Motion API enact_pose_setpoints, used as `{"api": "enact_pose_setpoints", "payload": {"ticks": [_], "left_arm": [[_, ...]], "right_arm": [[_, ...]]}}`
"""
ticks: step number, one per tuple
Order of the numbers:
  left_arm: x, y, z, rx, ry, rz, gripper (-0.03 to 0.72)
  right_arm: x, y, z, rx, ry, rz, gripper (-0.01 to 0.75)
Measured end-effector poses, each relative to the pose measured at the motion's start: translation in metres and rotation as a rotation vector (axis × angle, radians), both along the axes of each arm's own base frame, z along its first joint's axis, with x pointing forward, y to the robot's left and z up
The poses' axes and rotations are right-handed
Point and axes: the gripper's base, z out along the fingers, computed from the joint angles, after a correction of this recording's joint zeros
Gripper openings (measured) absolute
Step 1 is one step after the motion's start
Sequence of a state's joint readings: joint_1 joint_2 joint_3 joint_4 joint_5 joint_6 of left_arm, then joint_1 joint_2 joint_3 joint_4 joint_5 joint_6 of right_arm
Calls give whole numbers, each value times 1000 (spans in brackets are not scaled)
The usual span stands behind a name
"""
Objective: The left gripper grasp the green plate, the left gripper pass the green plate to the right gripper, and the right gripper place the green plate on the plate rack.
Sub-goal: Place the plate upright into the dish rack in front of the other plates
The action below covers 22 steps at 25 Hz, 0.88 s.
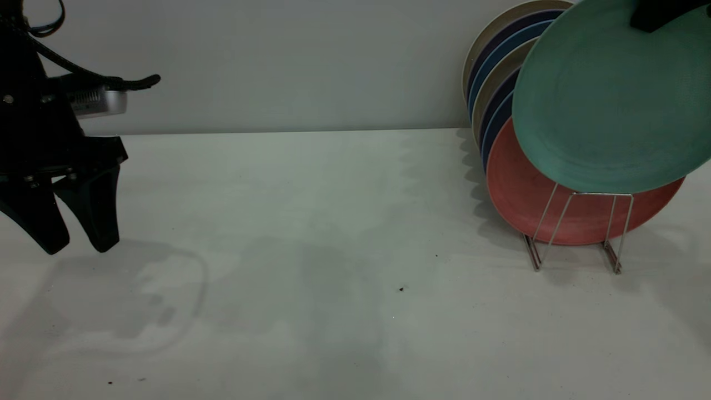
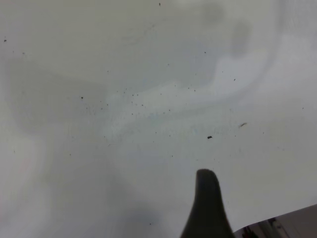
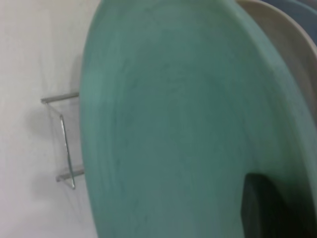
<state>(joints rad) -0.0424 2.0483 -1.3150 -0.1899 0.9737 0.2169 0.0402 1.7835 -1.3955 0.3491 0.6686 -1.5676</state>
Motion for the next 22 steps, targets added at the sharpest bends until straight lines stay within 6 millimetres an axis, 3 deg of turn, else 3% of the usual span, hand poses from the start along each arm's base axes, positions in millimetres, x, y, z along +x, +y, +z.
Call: {"api": "enact_pose_setpoints", "payload": {"ticks": [16,22], "left_arm": [[0,0,0,0,0,0,590],[0,0,0,0,0,1,590]], "right_arm": [[1,1,-8,28,46,-26,90],[-2,2,-10,40,82,-25,175]]}}
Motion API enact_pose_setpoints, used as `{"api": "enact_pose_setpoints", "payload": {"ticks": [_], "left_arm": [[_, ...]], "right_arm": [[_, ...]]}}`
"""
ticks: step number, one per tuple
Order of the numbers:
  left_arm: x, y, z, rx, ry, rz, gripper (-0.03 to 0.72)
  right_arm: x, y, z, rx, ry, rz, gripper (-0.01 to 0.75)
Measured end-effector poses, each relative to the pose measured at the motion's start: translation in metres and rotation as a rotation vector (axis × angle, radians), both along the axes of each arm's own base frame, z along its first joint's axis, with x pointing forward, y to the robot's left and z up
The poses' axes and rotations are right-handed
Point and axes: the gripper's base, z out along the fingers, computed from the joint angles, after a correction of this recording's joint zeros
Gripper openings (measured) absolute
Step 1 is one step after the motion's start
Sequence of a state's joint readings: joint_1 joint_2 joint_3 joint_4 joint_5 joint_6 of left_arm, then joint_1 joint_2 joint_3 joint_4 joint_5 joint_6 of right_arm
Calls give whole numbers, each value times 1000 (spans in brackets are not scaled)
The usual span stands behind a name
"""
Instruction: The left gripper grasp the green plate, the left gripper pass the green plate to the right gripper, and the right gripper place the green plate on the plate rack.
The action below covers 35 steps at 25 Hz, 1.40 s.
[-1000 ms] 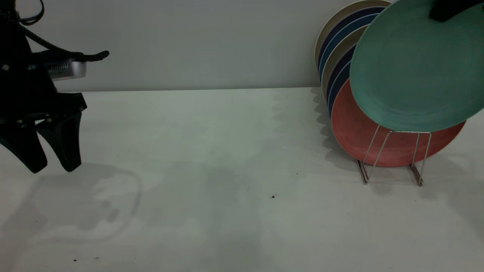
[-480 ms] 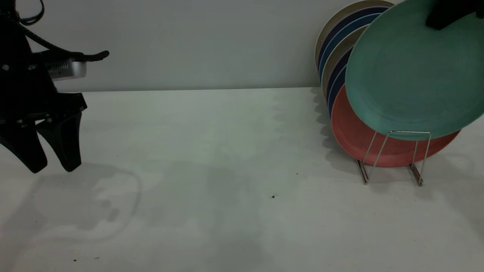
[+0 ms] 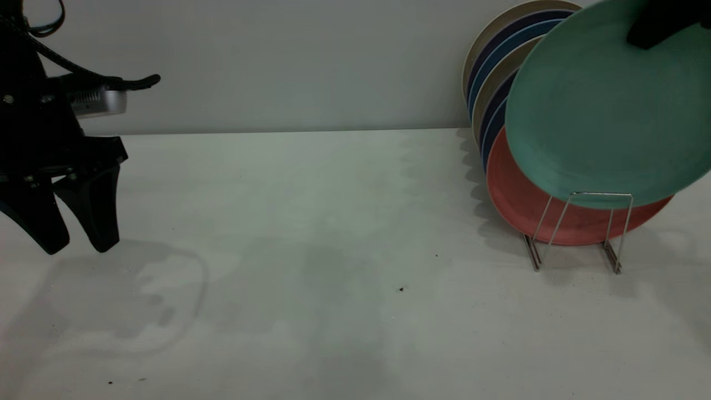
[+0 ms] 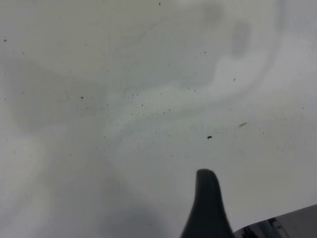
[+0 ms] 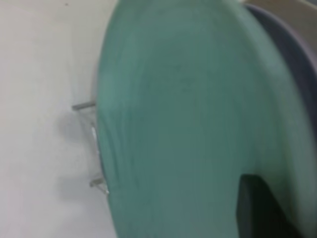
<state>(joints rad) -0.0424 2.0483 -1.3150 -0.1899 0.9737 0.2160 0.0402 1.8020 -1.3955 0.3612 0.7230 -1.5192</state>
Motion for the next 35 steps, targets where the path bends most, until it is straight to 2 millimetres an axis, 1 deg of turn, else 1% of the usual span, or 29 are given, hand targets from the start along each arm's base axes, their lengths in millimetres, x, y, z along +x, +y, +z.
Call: {"api": "enact_pose_setpoints", "payload": {"ticks": [3,6,14,18,21,23,24,27,30,32,35], "left_arm": [[0,0,0,0,0,1,590],[0,0,0,0,0,1,590],[0,0,0,0,-4,2,590],[1,1,0,9,-9,-4,590],[1,5,-1,52,-18,-35,590],[1,9,-1,89,-19,-51,590],[1,11,-1,112,-19,-51,590],[1,17,-1,193,-17,4,582],[1,21,11,238,-52,64,560],[0,21,29,238,-103,85,539],[-7,18,64,219,-190,103,509]], "right_arm": [[-1,1,0,17,19,-11,255],[-3,1,-1,33,43,-26,292],[-11,4,-5,80,167,-61,298],[-16,5,-6,140,248,-147,298],[-18,8,-6,241,333,-306,298],[-20,8,-6,329,412,-485,298],[-21,9,-6,387,469,-620,297],[-24,6,-8,452,563,-897,295],[-29,-1,-11,383,591,-1006,295],[-35,-5,-13,318,634,-1037,295],[-42,-10,-13,246,671,-1105,295]]}}
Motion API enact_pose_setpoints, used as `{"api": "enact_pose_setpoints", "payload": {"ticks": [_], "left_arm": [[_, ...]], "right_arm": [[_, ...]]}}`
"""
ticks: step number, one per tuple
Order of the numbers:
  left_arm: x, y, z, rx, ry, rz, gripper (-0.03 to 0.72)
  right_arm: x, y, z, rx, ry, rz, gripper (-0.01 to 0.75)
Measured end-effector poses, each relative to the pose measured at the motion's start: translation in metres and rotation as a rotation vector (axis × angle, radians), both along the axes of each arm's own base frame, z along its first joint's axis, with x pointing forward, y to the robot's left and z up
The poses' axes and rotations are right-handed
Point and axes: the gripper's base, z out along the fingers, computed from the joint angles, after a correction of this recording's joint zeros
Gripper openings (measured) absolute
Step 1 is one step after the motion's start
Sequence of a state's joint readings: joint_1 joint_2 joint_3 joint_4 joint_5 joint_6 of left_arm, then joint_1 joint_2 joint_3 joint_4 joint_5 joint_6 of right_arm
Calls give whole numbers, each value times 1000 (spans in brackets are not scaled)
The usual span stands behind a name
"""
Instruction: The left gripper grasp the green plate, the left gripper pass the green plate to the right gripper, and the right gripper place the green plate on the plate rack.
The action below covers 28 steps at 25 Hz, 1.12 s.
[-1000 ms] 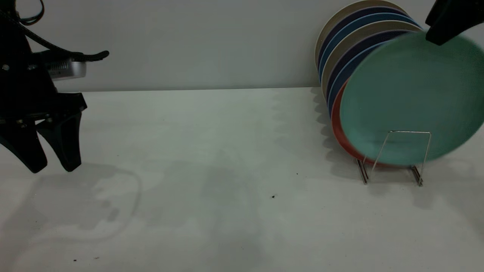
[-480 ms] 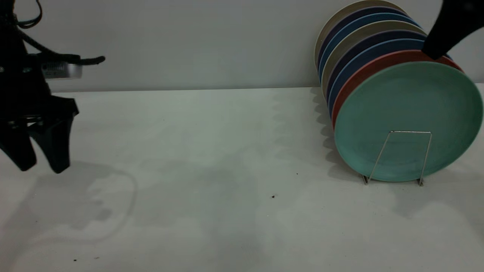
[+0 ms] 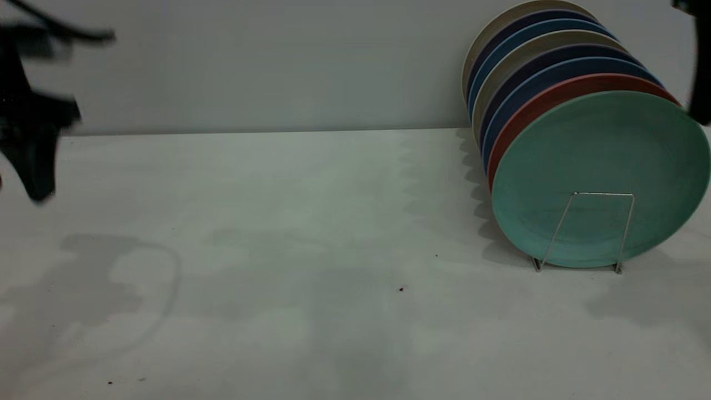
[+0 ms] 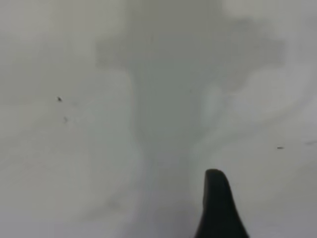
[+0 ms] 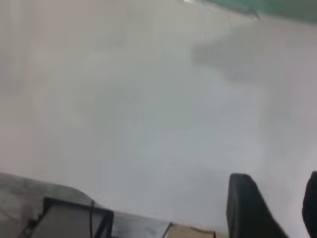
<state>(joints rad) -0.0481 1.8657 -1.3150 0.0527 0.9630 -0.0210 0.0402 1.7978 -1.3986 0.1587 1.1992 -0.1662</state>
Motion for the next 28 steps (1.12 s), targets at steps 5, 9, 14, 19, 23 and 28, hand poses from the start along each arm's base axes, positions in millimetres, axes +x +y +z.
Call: {"api": "enact_pose_setpoints", "payload": {"ticks": [5,9,14,19,23,28], "left_arm": [[-25,-6,57,-26,-93,-7,490],[-58,-4,91,-32,-160,-5,487],[-127,-1,114,-52,-249,-12,487],[-210,3,130,-71,-433,-23,487],[-276,7,131,-92,-596,-26,487],[-338,10,116,-114,-741,-4,487]], "right_arm": [[-13,-9,19,-86,-37,-61,295],[-41,-10,51,-81,-125,-67,294],[-113,-11,77,-61,-215,-10,295],[-197,-10,89,-14,-349,21,295],[-258,-11,92,-3,-509,43,295],[-326,-14,82,-2,-746,59,295]]}}
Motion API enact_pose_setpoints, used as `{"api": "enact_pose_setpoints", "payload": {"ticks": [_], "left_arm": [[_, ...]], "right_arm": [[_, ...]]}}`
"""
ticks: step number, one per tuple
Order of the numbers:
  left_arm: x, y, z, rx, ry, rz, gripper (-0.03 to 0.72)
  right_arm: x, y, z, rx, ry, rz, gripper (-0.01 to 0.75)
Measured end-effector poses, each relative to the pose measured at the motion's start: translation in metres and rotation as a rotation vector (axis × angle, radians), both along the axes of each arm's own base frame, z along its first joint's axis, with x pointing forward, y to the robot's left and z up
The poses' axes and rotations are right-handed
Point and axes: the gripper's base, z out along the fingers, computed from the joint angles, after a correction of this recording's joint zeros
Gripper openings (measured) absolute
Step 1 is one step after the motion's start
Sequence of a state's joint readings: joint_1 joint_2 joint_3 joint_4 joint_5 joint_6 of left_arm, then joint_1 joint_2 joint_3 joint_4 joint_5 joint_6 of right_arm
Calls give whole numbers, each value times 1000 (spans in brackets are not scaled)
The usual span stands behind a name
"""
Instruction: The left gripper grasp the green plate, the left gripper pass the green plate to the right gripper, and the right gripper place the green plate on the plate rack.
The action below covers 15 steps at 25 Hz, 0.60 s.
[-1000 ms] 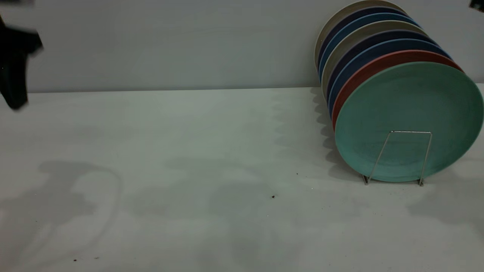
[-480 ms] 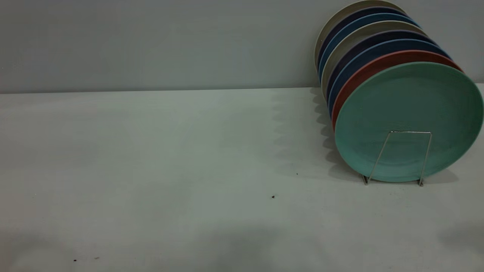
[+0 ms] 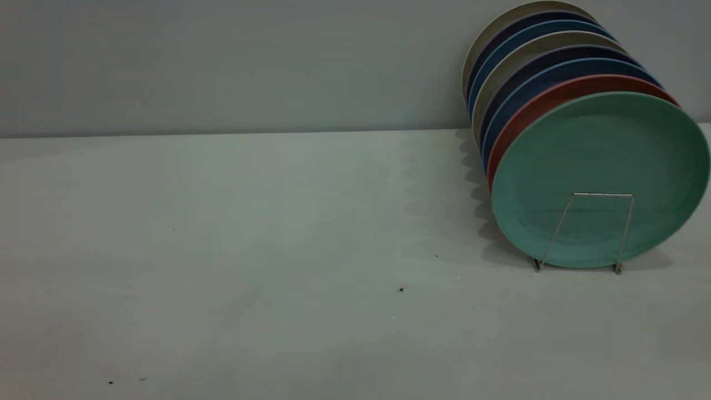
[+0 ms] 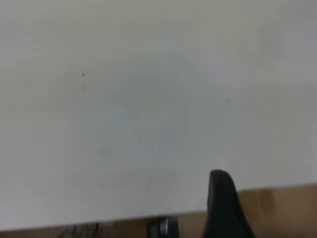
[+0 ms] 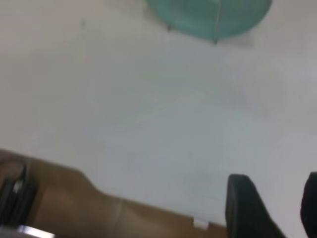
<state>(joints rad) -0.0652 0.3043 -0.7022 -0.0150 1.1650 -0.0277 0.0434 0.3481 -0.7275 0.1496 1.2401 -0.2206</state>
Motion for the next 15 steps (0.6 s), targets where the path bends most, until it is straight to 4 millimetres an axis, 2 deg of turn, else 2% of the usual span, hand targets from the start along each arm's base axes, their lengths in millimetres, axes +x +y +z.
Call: {"api": "enact_pose_setpoints", "payload": {"ticks": [3,9,15], "left_arm": [[-14,1,-4,-9,-63,9,487],[-17,2,-7,0,-70,16,487],[-15,9,-35,67,-13,49,487]], "right_arm": [[-13,1,-15,15,-24,41,295],[-10,0,-37,-7,41,57,294],[-3,-4,-58,-59,77,30,294]]}}
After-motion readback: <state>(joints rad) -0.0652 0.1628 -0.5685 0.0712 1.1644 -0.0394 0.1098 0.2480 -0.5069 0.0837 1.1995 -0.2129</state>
